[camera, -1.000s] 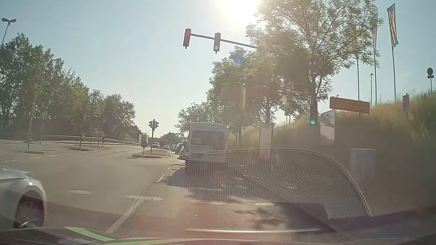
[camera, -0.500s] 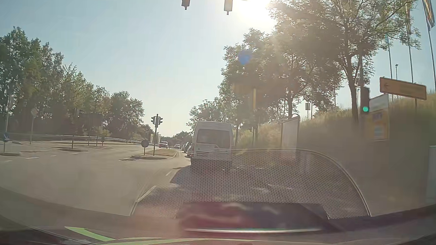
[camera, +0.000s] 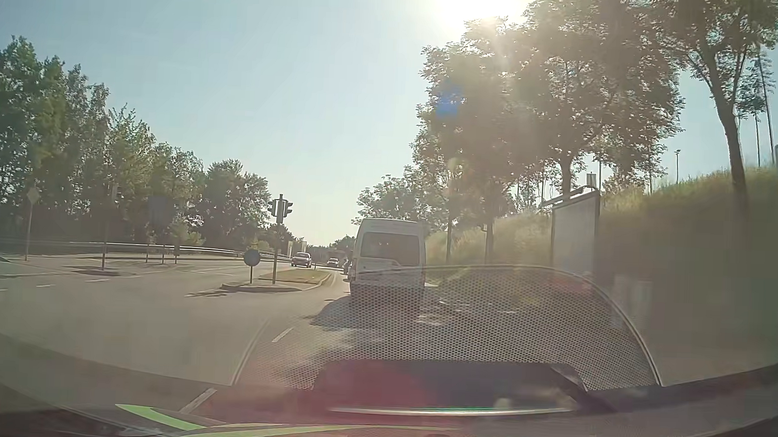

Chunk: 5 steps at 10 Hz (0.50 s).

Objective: Follow the waypoints while adhering to traffic rules and regulations

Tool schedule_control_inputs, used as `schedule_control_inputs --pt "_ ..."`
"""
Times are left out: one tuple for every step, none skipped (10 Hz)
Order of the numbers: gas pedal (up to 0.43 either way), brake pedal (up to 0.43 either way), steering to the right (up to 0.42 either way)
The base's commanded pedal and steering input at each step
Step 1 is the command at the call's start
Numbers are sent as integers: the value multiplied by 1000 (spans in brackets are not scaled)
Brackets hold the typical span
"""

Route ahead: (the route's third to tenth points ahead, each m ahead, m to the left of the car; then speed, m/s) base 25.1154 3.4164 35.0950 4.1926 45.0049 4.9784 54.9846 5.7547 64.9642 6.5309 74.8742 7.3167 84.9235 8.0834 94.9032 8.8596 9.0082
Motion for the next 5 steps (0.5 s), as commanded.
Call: schedule_control_inputs --pt "197 0 -33" --pt "197 0 -33" --pt "197 0 -33" --pt "189 0 -33" --pt "177 0 -33"
